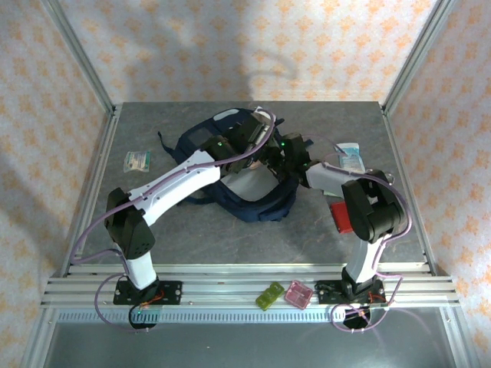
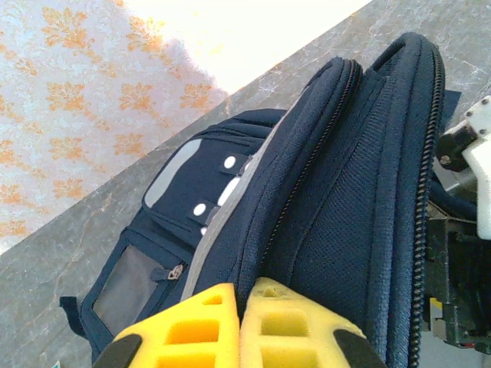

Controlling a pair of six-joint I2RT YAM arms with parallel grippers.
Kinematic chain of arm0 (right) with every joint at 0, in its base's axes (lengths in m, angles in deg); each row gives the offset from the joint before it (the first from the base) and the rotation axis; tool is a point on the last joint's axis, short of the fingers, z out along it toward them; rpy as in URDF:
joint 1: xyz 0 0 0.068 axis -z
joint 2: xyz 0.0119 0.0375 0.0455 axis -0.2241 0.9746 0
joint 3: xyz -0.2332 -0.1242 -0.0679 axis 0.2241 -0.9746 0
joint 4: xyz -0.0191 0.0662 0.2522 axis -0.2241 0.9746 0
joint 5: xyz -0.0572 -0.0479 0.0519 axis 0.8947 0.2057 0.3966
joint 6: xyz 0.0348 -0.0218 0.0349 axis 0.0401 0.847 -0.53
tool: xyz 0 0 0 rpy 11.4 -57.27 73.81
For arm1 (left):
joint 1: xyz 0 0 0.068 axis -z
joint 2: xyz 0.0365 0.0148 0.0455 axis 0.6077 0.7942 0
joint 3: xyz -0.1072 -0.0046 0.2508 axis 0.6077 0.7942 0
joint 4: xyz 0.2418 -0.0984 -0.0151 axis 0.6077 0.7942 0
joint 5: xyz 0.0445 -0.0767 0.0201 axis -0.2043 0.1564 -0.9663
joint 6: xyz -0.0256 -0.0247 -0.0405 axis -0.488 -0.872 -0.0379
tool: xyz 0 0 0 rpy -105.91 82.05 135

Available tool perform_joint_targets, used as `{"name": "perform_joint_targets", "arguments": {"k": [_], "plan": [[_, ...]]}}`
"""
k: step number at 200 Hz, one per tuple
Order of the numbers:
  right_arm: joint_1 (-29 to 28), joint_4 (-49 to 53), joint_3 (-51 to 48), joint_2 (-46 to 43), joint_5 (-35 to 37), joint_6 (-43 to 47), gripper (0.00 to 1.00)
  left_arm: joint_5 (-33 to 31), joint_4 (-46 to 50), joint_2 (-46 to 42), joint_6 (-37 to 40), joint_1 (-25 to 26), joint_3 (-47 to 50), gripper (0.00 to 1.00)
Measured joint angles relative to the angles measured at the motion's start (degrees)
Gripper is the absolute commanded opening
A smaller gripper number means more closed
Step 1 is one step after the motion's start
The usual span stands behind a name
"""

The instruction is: Pack the student bag

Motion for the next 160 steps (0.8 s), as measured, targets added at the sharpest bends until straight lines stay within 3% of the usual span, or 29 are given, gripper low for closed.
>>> {"name": "perform_joint_targets", "arguments": {"k": [36, 95, 115, 135, 160], "plan": [[-0.7, -1.4, 3.2, 4.8, -1.3, -1.0, 0.41, 0.6, 0.0, 0.0, -0.4, 0.3, 0.0, 0.0], [-0.6, -8.7, 13.2, 13.7, -1.8, -2.8, 0.35, 2.3, -0.1, 0.0, -4.2, 1.1, 0.7, 0.0], [-0.6, -11.3, 13.2, 14.0, -2.6, -3.0, 0.37, 2.4, -1.1, -0.2, -5.8, 1.2, 1.9, 0.0], [-0.6, -12.8, 11.2, 13.6, -2.8, -2.3, 0.45, 2.4, -1.2, -0.2, -7.5, 1.3, 1.9, 0.0], [-0.8, -11.3, 1.0, 6.2, -1.8, 0.2, 0.5, 2.3, -1.1, 0.3, -10.0, 1.3, 1.6, 0.0]]}}
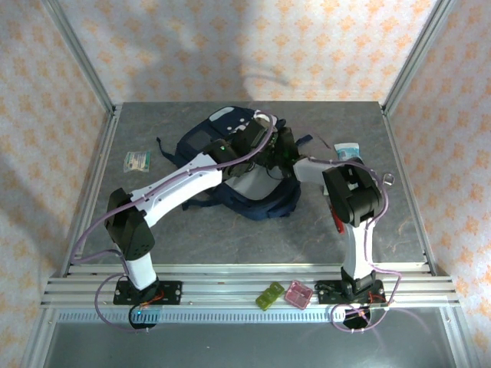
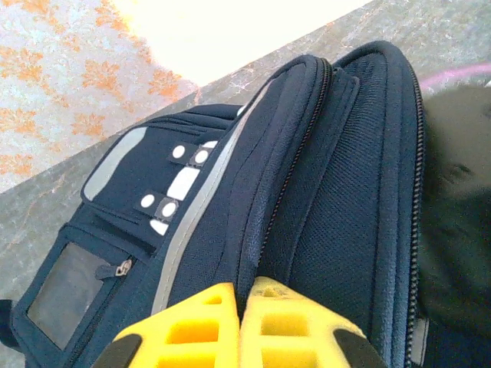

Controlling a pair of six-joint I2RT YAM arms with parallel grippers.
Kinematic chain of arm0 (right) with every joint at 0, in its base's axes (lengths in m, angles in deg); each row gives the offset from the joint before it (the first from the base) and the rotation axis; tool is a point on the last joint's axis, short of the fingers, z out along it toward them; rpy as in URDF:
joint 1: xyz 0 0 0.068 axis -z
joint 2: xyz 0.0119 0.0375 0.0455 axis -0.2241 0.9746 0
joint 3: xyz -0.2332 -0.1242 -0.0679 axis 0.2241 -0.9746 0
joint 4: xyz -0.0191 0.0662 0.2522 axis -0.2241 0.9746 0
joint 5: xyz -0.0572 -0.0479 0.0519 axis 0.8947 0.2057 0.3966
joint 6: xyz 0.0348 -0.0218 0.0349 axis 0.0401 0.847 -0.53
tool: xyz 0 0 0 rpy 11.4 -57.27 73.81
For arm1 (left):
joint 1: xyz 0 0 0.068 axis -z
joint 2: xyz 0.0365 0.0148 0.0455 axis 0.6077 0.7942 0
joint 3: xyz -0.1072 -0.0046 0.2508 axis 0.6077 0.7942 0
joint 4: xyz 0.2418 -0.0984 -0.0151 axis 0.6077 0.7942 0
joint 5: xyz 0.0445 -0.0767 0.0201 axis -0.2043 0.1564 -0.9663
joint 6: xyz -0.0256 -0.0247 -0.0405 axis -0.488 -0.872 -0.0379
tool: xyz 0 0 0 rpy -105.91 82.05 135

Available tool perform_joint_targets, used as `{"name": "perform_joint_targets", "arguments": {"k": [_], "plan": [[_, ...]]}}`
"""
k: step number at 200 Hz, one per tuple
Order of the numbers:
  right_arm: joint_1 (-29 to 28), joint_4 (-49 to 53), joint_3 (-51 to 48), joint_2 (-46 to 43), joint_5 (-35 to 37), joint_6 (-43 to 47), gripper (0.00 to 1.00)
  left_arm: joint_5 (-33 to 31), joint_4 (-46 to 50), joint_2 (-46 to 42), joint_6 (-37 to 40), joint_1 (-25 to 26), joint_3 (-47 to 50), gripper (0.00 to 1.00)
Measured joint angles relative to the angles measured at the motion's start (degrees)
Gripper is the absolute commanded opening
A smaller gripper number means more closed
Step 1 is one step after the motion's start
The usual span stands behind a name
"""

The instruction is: Pack the student bag

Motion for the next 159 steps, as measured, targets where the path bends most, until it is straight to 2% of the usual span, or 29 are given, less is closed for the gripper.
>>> {"name": "perform_joint_targets", "arguments": {"k": [32, 46, 59, 74, 92, 110, 128, 159], "plan": [[-0.1, 7.6, -12.4, -18.6, 4.5, 4.3, 0.5, 0.7, 0.0, 3.6, -3.7, 0.0, -3.1, 0.01], [-0.2, 10.0, -16.3, -27.1, 7.2, 5.7, 0.5, 2.1, 0.0, 5.3, -5.2, 0.0, -4.4, 0.27], [-0.2, 12.1, -20.2, -35.0, 9.6, 6.5, 0.5, 3.7, -0.8, 6.4, -6.8, 0.0, -5.3, 0.43], [-0.2, 14.9, -24.7, -42.9, 12.1, 6.9, 0.5, 5.4, -2.6, 6.3, -9.1, 0.0, -5.0, 0.51], [-0.3, 18.3, -29.3, -50.3, 14.1, 7.0, 0.51, 7.0, -6.7, 4.2, -11.2, 0.0, -1.3, 0.55], [-1.4, 20.5, -32.0, -54.0, 15.0, 7.2, 0.51, 8.4, -10.1, -0.5, -14.0, -0.3, 6.0, 0.58], [-3.0, 21.2, -32.3, -53.9, 15.3, 7.7, 0.51, 10.5, -14.1, -6.7, -17.8, -1.5, 15.2, 0.63], [-5.7, 20.5, -30.9, -48.5, 15.3, 8.8, 0.51, 15.6, -22.4, -19.0, -27.3, -9.7, 34.6, 0.64]]}}
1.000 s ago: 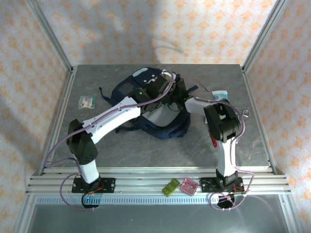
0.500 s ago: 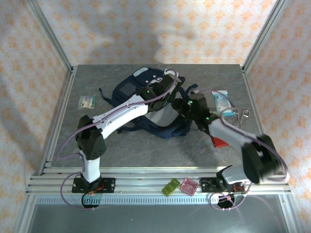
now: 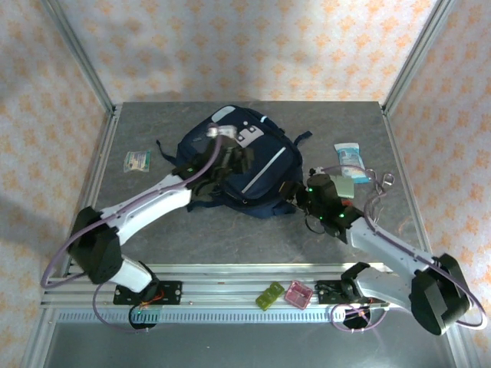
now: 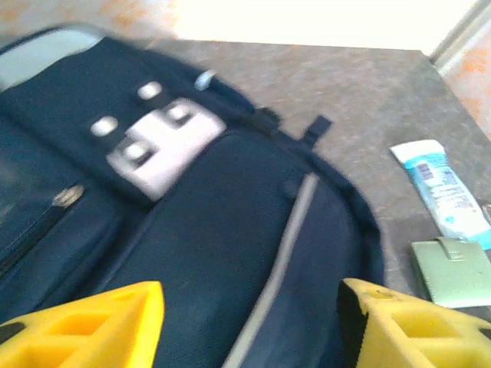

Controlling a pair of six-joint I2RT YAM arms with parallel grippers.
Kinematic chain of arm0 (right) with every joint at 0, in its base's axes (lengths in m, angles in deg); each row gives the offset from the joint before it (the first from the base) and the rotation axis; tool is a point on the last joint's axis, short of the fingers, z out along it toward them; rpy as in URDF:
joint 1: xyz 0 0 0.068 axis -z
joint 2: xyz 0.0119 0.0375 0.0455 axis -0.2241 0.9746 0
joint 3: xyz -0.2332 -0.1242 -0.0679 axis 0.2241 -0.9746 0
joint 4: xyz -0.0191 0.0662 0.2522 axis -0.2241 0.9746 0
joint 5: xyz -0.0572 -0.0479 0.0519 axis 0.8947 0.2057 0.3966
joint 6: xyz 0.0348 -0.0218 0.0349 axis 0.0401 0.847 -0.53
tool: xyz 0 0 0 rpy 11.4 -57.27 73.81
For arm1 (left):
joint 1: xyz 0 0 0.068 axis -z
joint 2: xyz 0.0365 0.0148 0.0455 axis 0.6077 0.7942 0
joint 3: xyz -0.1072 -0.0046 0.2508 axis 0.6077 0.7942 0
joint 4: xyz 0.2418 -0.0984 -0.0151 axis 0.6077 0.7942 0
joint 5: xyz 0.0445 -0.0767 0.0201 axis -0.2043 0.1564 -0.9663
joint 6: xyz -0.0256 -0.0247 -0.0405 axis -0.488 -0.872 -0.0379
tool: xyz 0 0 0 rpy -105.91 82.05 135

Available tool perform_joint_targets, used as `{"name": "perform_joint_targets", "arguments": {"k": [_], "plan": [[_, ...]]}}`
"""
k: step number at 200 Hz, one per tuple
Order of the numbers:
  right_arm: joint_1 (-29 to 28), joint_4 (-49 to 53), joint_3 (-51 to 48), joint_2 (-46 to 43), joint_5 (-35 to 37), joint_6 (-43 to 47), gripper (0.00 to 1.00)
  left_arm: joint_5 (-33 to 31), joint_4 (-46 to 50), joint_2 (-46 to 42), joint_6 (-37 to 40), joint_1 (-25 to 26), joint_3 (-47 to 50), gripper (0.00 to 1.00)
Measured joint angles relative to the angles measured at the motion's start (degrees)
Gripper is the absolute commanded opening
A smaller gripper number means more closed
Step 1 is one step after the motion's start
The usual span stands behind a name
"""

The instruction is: Pack the student bag

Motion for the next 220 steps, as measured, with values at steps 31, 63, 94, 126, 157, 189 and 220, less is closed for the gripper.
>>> {"name": "perform_joint_targets", "arguments": {"k": [31, 63, 94, 126, 157, 189, 220], "plan": [[-1.6, -2.1, 1.8, 5.1, -0.2, 0.6, 0.51, 4.1, -6.3, -5.5, -8.5, -8.3, 15.2, 0.64], [-2.4, -3.9, 2.5, 6.9, -0.2, 0.7, 0.5, 9.7, -11.8, -4.7, -13.8, -13.5, 21.5, 0.65], [-2.5, -4.4, 2.5, 6.7, -0.2, 0.7, 0.51, 12.8, -15.8, -0.3, -15.5, -15.5, 19.8, 0.67], [-2.5, -4.3, 2.2, 4.3, 0.1, 0.6, 0.51, 14.9, -17.4, 4.7, -16.6, -16.7, 17.3, 0.69], [-2.5, -4.3, 2.2, 3.4, 0.6, 0.5, 0.51, 15.7, -17.5, 7.3, -17.5, -17.4, 16.9, 0.7], [-2.5, -4.5, 1.9, 3.4, 0.7, 0.5, 0.5, 15.7, -17.6, 8.3, -18.0, -17.4, 15.3, 0.69], [-2.6, -5.7, 1.4, 3.4, 0.5, 0.5, 0.48, 16.2, -17.9, 10.9, -18.9, -18.0, 13.3, 0.25]]}}
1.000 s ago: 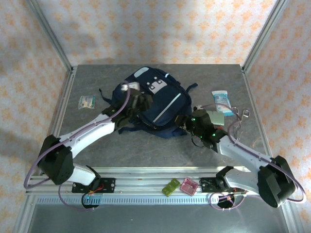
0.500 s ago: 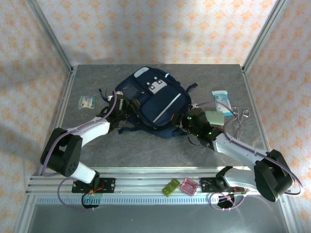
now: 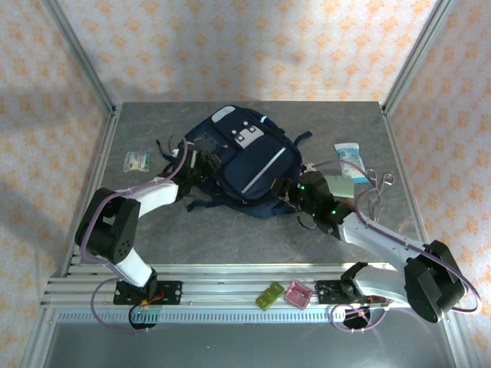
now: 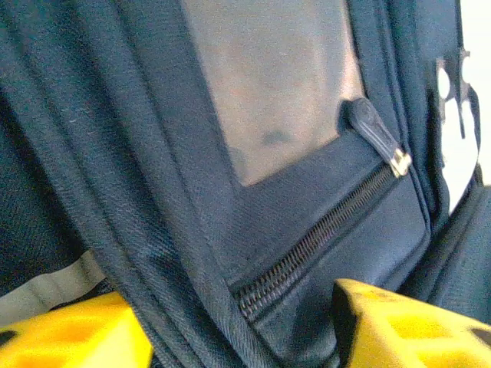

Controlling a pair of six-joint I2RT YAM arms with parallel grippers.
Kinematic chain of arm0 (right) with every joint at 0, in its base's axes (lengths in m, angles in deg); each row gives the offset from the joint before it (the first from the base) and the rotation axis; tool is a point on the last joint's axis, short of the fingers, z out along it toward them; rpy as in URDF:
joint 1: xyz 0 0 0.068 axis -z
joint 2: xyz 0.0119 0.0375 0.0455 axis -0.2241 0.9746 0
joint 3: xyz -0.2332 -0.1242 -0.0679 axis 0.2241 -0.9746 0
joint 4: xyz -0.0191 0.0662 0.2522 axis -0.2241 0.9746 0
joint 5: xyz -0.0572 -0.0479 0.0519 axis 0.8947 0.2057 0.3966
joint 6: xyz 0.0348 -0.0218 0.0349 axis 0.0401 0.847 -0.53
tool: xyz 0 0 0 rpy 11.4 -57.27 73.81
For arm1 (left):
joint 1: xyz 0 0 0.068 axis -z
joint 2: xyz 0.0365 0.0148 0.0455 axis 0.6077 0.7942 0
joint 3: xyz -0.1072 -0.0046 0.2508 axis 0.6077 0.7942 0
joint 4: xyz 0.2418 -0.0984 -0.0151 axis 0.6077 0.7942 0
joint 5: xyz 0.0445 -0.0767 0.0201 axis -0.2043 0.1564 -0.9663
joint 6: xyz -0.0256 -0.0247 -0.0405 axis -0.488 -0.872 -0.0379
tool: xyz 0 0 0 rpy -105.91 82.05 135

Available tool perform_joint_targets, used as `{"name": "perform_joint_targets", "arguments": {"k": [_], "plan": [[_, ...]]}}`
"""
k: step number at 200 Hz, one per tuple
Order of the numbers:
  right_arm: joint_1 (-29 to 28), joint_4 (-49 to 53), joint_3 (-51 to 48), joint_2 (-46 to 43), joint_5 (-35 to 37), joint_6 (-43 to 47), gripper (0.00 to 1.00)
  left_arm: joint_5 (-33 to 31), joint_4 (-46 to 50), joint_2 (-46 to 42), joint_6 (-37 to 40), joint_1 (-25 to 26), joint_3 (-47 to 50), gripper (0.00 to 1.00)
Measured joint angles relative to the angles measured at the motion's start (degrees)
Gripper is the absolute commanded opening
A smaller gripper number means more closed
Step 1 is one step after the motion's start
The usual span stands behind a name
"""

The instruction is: Pack the student bag

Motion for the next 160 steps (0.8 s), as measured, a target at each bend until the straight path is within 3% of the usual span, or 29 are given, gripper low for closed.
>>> {"name": "perform_joint_targets", "arguments": {"k": [18, 72, 137, 160], "plan": [[-0.9, -0.3, 0.0, 0.1, -0.3, 0.3, 0.47, 1.7, 0.2, 2.4, 0.3, -1.1, -1.8, 0.0], [-5.2, -1.7, 1.2, 6.8, -3.1, 2.6, 0.46, 4.4, 0.9, 2.1, 0.0, -2.1, -4.2, 0.0], [-5.5, 0.5, 11.3, 17.6, -3.9, 3.1, 0.48, 7.3, 1.1, -9.6, -4.6, -2.2, 1.1, 0.0], [-4.3, 2.3, 15.2, 21.8, -3.6, 2.1, 0.39, 7.3, -0.5, -12.2, -7.1, -2.6, 5.1, 0.0]]}}
